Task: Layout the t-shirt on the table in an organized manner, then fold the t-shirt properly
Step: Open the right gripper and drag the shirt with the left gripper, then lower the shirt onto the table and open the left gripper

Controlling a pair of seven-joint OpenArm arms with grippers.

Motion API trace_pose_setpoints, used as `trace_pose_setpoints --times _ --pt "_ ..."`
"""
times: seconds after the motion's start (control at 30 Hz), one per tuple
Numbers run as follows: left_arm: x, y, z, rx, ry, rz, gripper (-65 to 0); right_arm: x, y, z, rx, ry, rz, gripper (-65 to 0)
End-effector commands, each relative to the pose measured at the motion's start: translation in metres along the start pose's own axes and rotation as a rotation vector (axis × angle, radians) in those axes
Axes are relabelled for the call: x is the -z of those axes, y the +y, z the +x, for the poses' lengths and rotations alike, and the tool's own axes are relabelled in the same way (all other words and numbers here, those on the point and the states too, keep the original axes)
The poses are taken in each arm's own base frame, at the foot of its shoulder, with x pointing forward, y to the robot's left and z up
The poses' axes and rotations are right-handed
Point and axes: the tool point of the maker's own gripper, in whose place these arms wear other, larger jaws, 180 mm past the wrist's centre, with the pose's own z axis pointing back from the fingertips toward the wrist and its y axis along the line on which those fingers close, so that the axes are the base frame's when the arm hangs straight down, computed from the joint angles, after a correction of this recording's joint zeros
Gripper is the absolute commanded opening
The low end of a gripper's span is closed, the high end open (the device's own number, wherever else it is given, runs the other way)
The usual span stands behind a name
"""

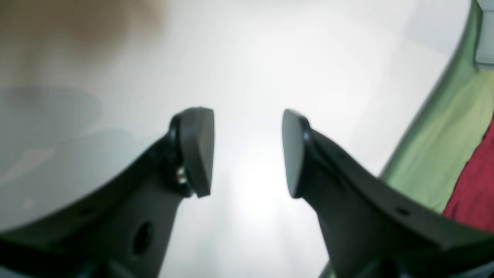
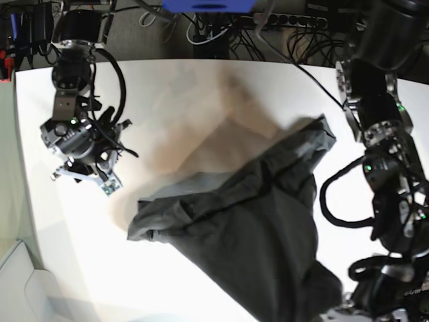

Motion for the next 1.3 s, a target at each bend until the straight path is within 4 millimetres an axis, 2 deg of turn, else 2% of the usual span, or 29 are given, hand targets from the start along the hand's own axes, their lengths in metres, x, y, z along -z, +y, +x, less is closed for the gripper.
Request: trace_pose_setpoints --times 0.0,0.1,0.17,0.23,0.5,0.57,0.7,0.8,0.97,1.03,1.2,1.27 --pt "0.000 0.007 0.012 -0.005 -0.045 0.013 -64.7 -0.004 -0.006 0.012 0.005 -0.037 -0.020 -35.7" --pt "-0.008 0.044 0.001 -0.048 -0.026 0.103 -64.7 -0.004 -0.004 0.015 0.010 -0.045 -0.015 -35.7" --pt "-0.011 0.059 -0.007 -0.067 -0.007 0.140 -64.7 -0.005 -0.006 0.019 0.013 -0.056 -0.019 -35.7" --pt "-0.018 0.075 -0.029 -0.083 0.045 0.180 -64.7 -0.004 -0.007 0.021 0.014 -0.059 -0.020 -35.7" --pt "-0.051 0.115 -0.107 -0.149 0.226 0.300 -64.7 -0.005 -0.006 0.028 0.016 -0.075 -0.019 -35.7" --pt "-0.063 0.126 -0.116 -0.154 0.251 0.333 -64.7 -0.005 -0.001 0.033 0.026 -0.085 -0.006 -35.7" --pt "-0.087 0.147 -0.153 -0.184 0.345 0.400 -64.7 -0.005 0.005 0.049 0.048 -0.117 0.013 -35.7" --pt "-0.114 0.163 -0.181 -0.189 0.432 0.454 -64.7 0.005 0.010 0.053 0.059 -0.103 0.042 -35.7" --pt "-0.146 0.176 -0.201 -0.172 0.512 0.501 -64.6 0.033 0.023 0.052 0.073 -0.045 0.125 -35.7" --pt "-0.155 0.175 -0.207 -0.171 0.535 0.505 -64.6 0.041 0.025 0.051 0.076 -0.027 0.144 -35.7" --pt "-0.175 0.181 -0.213 -0.139 0.596 0.516 -64.5 0.042 0.026 0.069 0.087 -0.056 0.162 -35.7" --pt "-0.177 0.175 -0.217 -0.117 0.615 0.465 -62.9 0.041 0.024 0.076 0.088 -0.070 0.158 -35.6"
